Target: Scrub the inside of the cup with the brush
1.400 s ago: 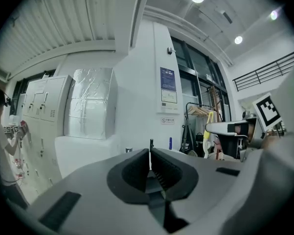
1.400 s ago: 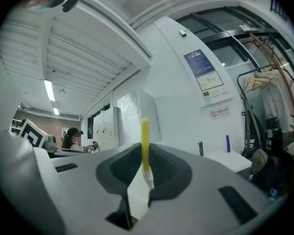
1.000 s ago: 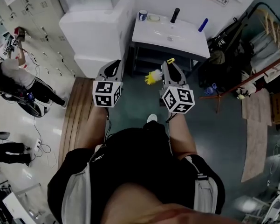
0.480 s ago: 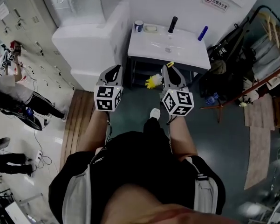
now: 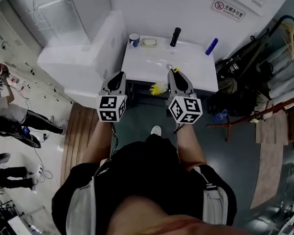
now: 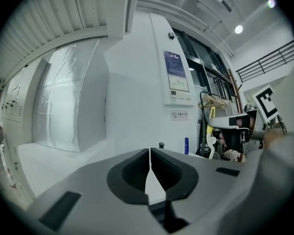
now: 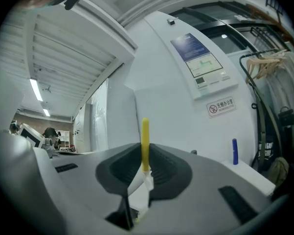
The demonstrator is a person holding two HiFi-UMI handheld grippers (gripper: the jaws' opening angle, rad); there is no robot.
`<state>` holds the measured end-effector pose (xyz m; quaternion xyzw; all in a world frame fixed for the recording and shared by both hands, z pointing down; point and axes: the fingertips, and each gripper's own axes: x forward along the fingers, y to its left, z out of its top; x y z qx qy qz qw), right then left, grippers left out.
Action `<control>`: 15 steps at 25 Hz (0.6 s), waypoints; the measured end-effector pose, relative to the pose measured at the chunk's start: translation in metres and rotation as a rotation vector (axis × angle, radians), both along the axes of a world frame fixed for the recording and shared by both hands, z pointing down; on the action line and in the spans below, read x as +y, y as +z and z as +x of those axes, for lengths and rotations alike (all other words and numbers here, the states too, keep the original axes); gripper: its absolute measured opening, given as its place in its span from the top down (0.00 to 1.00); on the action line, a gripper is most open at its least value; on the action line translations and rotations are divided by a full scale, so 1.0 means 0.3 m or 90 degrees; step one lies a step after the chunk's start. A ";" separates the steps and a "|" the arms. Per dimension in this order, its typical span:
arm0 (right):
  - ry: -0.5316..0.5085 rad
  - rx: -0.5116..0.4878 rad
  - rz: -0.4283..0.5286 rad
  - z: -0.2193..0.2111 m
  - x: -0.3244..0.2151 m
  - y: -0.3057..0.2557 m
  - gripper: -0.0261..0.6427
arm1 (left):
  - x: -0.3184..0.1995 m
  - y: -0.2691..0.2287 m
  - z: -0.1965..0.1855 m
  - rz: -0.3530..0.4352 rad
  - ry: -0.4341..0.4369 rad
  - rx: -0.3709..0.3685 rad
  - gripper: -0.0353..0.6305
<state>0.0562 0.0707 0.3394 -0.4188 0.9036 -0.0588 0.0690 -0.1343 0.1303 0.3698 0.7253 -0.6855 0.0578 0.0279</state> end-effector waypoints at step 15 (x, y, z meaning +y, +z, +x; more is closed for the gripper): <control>-0.034 -0.019 -0.029 0.141 -0.656 0.026 0.88 | -0.645 0.068 0.120 -0.066 -0.035 -0.022 0.92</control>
